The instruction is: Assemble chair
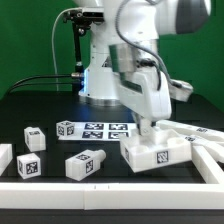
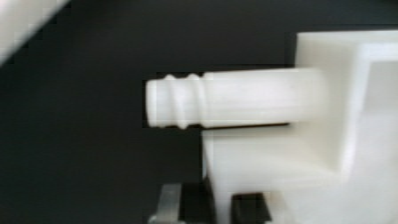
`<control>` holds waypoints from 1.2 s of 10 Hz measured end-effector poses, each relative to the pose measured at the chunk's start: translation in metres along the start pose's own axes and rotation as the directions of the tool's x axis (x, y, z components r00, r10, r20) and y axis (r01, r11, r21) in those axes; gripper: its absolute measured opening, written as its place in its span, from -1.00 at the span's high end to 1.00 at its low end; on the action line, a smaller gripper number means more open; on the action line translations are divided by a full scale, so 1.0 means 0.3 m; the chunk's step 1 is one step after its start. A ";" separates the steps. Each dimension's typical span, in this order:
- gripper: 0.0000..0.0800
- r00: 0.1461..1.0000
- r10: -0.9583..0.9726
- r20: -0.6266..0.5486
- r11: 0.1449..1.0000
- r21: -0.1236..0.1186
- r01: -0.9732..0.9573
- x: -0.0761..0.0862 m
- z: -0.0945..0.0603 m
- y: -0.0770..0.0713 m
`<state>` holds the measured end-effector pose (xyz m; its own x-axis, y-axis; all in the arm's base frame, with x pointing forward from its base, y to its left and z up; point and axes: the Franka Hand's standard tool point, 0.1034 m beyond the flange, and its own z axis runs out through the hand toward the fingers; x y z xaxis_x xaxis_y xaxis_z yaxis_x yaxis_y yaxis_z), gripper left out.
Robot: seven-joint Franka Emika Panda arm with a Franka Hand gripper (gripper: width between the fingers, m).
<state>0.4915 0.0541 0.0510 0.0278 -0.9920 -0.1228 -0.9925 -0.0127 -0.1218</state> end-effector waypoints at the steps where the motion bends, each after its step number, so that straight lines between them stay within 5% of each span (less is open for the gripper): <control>1: 0.93 0.998 0.067 0.001 0.998 0.008 -0.067 -0.015 0.003 0.005; 4: 0.93 0.997 0.076 0.009 0.997 0.001 -0.076 -0.023 0.010 0.011; 8: 0.93 0.999 0.035 0.027 0.999 -0.003 -0.035 -0.128 0.097 -0.100; 12: 0.93 0.999 0.028 0.023 1.000 -0.004 -0.028 -0.124 0.112 -0.106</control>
Offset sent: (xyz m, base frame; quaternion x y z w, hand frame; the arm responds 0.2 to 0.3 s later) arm 0.0000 0.0000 0.0000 0.0000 0.0000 0.0000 1.0000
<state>0.5260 0.0957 0.0263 0.0025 -0.9888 -0.1491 -0.9934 0.0147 -0.1140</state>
